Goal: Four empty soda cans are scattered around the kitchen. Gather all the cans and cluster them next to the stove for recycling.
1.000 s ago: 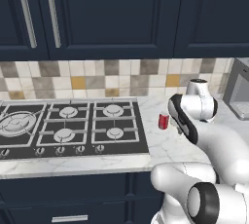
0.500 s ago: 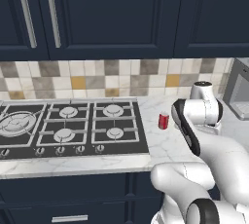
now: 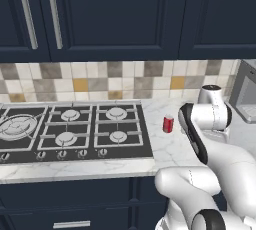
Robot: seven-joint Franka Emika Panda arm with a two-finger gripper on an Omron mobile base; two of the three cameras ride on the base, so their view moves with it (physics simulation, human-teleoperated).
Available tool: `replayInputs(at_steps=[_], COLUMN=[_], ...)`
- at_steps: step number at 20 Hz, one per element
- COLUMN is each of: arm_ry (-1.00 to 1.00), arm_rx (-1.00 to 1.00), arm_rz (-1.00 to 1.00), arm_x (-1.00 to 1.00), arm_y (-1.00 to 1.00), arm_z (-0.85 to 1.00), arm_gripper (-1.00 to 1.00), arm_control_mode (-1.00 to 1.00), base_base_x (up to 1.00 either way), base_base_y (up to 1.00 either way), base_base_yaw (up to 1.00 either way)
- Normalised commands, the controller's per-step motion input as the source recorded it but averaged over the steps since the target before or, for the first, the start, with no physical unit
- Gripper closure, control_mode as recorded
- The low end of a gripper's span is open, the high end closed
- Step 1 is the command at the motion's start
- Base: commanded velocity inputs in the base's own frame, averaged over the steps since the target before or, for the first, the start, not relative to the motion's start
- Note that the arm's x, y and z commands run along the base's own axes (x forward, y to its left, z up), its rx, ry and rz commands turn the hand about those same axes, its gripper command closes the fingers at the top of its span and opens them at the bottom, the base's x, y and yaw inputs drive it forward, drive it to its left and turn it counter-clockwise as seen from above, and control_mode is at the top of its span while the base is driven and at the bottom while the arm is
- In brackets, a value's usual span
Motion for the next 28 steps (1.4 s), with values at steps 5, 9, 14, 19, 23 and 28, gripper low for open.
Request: replayInputs(at_steps=[5, 9, 14, 19, 23, 28], arm_ry=[0.0, 0.0, 0.0, 0.0, 0.0, 0.0], arm_rx=[0.0, 0.0, 0.0, 0.0, 0.0, 0.0], arm_rz=[0.0, 0.0, 0.0, 0.0, 0.0, 0.0], arm_x=[0.0, 0.0, 0.0, 0.0, 0.0, 0.0], arm_y=[0.0, 0.0, 0.0, 0.0, 0.0, 0.0], arm_z=[0.0, 0.0, 0.0, 0.0, 0.0, 0.0], arm_gripper=[-1.0, -1.0, -1.0, -1.0, -1.0, -1.0], arm_control_mode=[-1.0, -1.0, 1.0, 1.0, 1.0, 1.0], base_base_x=[0.0, 0.0, -0.14, -0.38, -0.32, -0.04], base_base_y=[0.0, 0.0, 0.0, 0.07, 0.13, 0.6], base_base_yaw=[0.0, 0.0, 0.01, 0.08, 0.06, 0.02])
